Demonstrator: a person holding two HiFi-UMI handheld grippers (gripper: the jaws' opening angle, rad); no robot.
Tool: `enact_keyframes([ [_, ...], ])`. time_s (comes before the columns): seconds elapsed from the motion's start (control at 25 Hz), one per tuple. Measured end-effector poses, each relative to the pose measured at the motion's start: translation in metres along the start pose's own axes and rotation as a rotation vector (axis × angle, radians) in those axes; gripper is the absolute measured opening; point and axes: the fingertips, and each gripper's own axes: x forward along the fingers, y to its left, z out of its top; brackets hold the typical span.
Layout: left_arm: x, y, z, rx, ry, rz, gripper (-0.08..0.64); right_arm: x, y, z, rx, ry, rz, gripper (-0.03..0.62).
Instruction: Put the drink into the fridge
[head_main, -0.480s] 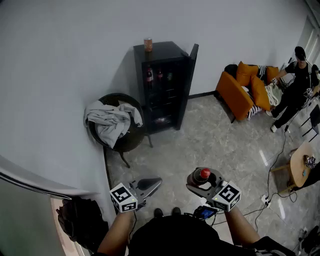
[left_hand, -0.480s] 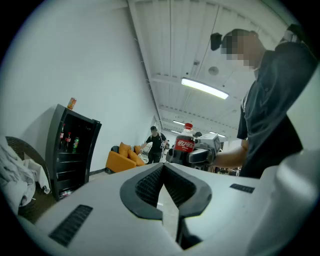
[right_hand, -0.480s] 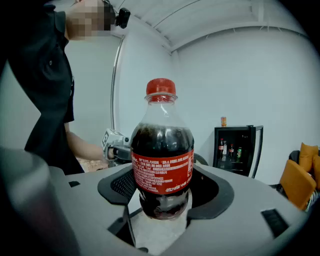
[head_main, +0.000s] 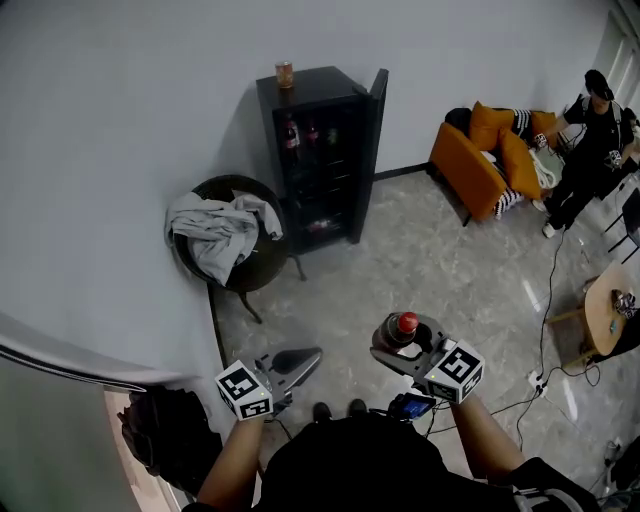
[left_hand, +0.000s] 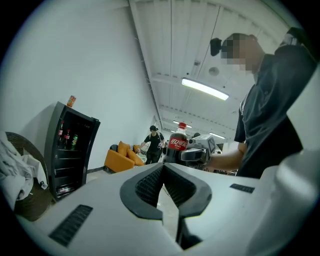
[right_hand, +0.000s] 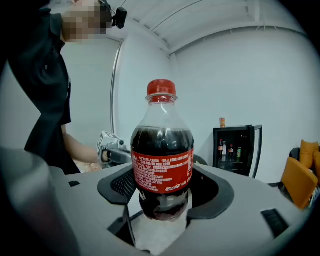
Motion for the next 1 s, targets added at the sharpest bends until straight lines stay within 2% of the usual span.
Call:
enact_keyframes([
  [0.28,0.008,-0.003,0.001,0.011,0.001,0.001,0.011,-0.011,-0.006,-0.002,0.047,-0.03,-0.017,0.327],
  [0.72,0.037,-0.026,-0.008,0.011,0.008,-0.021,0.011,-0.036,-0.018,-0.011,0.041,-0.04,-0.023,0.327],
  [1.0,0.049,-0.031,-0.008,0.007,0.0,0.006,0.009,-0.047,-0.028,-0.018,0.083,-0.057,-0.006,0.327],
])
